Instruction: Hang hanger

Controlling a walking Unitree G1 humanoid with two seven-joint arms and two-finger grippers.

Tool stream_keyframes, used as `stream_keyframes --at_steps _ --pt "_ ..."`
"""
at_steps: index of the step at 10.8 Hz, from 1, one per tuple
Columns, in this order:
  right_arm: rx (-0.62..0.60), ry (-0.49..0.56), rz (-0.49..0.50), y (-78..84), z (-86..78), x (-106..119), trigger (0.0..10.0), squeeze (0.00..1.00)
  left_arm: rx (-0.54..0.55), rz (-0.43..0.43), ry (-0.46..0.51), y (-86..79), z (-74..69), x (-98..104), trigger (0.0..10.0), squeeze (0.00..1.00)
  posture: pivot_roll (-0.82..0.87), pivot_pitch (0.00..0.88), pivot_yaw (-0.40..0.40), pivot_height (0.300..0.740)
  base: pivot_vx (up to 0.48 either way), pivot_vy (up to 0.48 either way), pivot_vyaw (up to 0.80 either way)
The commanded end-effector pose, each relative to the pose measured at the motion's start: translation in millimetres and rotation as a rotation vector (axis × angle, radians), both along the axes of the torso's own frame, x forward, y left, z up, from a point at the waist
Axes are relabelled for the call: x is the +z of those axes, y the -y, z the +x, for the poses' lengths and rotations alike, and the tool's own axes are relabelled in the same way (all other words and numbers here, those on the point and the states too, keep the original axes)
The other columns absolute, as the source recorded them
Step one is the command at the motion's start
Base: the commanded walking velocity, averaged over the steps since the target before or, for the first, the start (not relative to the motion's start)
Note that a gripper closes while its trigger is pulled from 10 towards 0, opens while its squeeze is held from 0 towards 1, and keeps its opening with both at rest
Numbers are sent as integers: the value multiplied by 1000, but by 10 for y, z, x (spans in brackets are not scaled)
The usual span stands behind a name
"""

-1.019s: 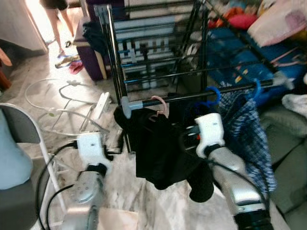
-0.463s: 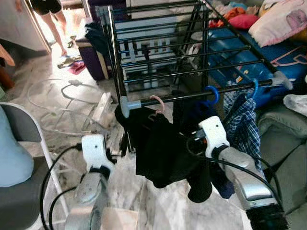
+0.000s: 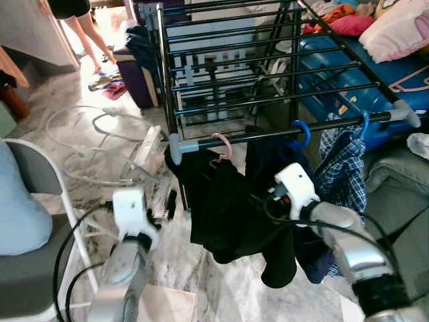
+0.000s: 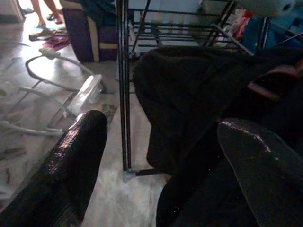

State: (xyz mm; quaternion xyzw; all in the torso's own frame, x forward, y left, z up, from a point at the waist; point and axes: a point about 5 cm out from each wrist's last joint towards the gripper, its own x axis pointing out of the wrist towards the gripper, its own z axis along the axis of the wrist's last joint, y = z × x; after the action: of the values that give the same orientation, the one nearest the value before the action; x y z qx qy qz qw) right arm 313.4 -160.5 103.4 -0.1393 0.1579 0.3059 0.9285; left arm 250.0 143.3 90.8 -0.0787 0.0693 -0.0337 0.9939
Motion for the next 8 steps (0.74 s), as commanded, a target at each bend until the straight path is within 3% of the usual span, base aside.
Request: stream_keyframes --at_steps 1,4,6,8 --pt "61 -2 28 -79 50 52 10000 0 -1 2 8 4 35 48 10000 0 -92 65 80 740 0 0 0" --pt "194 12 93 -183 110 88 10000 0 19 7 3 -42 12 75 10000 0 -72 76 74 740 0 0 0" --pt "183 139 103 -220 210 292 10000 1000 31 11 -3 -64 -17 76 10000 0 -63 90 66 740 0 0 0" --pt "132 222 188 -228 250 491 10000 1000 35 2 -3 -32 -36 88 10000 0 -67 105 59 740 0 0 0"
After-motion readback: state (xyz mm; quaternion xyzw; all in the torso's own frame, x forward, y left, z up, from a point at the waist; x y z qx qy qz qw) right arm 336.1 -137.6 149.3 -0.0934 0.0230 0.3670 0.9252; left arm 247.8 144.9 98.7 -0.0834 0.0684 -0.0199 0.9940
